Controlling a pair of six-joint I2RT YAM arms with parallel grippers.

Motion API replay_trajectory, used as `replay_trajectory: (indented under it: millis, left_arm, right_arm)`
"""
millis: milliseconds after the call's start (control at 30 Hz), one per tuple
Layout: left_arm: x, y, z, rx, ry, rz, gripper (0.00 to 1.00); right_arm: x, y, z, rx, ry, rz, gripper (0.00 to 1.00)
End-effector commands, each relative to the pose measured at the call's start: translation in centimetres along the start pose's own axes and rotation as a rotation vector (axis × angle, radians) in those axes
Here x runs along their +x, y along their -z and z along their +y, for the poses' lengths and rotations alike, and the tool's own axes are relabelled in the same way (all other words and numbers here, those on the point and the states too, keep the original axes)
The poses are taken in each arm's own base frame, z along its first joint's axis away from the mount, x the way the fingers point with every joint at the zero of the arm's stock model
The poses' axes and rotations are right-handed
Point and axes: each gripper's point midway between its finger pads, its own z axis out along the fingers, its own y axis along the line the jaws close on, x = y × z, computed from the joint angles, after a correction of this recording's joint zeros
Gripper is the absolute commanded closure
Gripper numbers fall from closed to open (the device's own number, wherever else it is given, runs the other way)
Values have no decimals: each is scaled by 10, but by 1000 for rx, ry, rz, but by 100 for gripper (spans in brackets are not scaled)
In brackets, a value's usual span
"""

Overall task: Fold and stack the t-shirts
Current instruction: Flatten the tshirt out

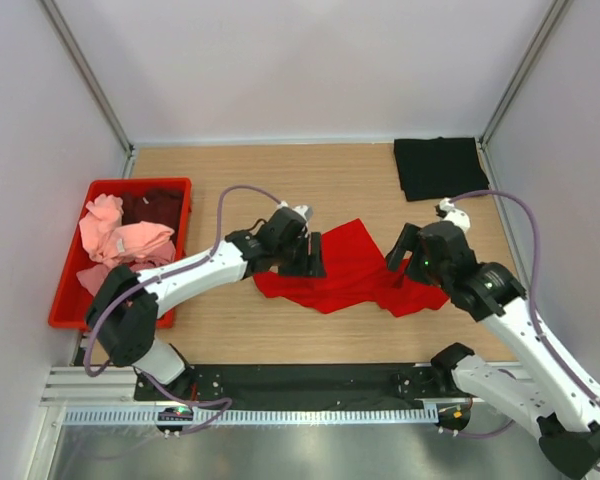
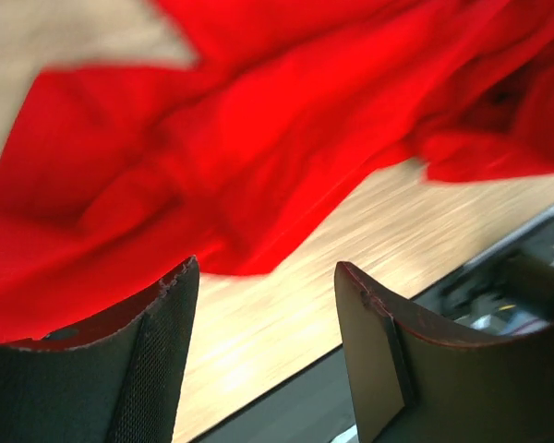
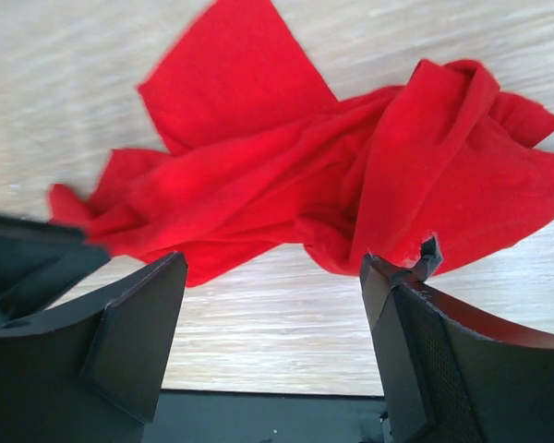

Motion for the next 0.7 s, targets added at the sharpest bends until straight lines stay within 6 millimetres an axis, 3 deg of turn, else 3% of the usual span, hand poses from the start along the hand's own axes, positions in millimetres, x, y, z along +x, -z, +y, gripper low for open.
replay_trajectory:
  millis: [0, 100, 133, 233, 333, 367, 400, 433, 467, 533, 600, 667]
  left_arm:
    - [20, 13, 35, -126, -28, 5, 38]
    - [29, 15, 64, -243, -20, 13, 33]
    - [21, 18, 76, -311, -17, -27, 30]
    - [10, 27, 101, -394, 44, -79, 28]
    - [3, 35, 120, -390, 143, -111, 28]
    - [9, 36, 128, -401, 158, -102, 28]
    - [9, 39, 131, -405, 168, -111, 28]
    - [10, 41, 137, -418, 183, -115, 28]
    - [13, 43, 142, -434, 191, -115, 27]
    - [21, 43, 153, -454, 208, -106, 27]
    - [27, 39, 161, -451, 241, -104, 26]
    - [19, 33, 155, -392, 254, -142, 26]
  right_arm:
    - [3, -22, 6, 15, -9, 7, 18]
    - [5, -42, 3, 76, 14, 17, 18]
    - [1, -53, 6, 88, 25, 8, 18]
    - [-15, -71, 27, 51, 103, -12, 18]
    - [-24, -103, 48, 25, 203, 23, 21]
    - [-19, -122, 52, 27, 233, 62, 21]
    - [-21, -134, 48, 24, 269, 69, 23]
    - [-24, -149, 57, -24, 270, 61, 26]
    - [-15, -169, 51, -13, 282, 100, 27]
    - [-23, -192, 44, -25, 253, 101, 28]
    - [-12, -216, 41, -71, 228, 165, 29]
    - [-22, -232, 43, -102, 212, 185, 31]
